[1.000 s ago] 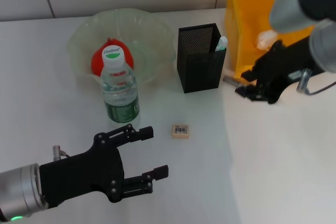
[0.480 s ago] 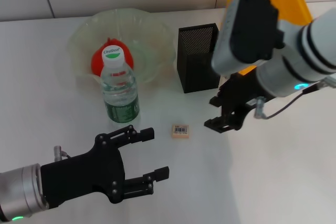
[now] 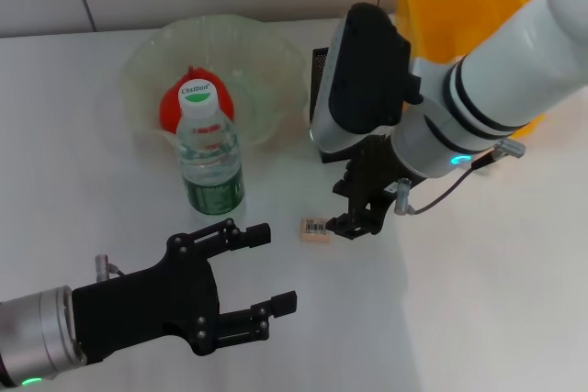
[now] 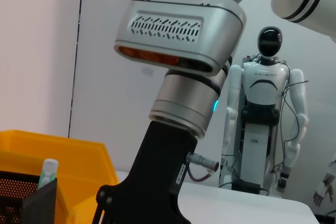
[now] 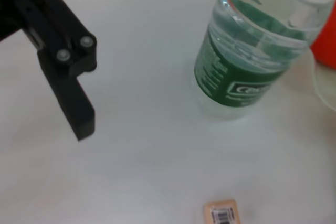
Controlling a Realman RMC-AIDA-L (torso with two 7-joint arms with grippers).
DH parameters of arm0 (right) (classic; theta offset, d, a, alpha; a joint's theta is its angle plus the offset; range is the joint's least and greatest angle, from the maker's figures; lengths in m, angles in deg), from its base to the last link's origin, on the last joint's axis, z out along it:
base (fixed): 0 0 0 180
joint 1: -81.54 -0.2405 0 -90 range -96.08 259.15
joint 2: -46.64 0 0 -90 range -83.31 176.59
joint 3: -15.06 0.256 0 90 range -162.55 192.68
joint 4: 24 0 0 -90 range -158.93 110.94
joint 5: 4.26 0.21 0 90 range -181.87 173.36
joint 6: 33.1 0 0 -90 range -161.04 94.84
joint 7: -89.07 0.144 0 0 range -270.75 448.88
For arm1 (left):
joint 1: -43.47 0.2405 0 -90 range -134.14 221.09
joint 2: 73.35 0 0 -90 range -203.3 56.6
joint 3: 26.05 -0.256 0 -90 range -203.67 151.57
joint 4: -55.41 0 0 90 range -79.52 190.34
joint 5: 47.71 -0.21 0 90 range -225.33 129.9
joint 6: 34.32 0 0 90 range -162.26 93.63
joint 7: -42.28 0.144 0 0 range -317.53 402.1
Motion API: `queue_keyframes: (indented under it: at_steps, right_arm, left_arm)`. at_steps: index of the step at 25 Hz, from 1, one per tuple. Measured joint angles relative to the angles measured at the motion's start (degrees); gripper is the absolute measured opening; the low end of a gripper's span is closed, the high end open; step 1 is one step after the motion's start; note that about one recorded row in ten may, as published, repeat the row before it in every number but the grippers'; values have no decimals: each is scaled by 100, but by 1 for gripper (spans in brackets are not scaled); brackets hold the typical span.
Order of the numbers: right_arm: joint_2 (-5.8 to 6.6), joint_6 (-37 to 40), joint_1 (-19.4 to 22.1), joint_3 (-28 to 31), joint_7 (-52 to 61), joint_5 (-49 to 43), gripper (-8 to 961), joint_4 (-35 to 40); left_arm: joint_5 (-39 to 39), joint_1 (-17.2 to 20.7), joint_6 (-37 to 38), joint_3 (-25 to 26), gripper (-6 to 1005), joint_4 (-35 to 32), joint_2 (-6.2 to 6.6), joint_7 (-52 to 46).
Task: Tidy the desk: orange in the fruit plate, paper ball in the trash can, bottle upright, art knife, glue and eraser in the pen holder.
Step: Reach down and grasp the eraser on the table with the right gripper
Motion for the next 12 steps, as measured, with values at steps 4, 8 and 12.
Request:
queue_keyframes:
  at_steps: [4, 8, 12]
  right_arm:
    - [0, -159, -145, -83, -1, 60, 464, -232]
    - [0, -169, -297, -138, -19, 242, 459, -465]
    - [0, -206, -398, -193, -33, 259, 454, -660]
  left_arm:
    - [0, 5, -1, -3, 785, 0, 0, 1]
    - [0, 5, -1, -3, 785, 0, 0, 1]
    - [0, 13, 7, -1, 785, 0, 0, 1]
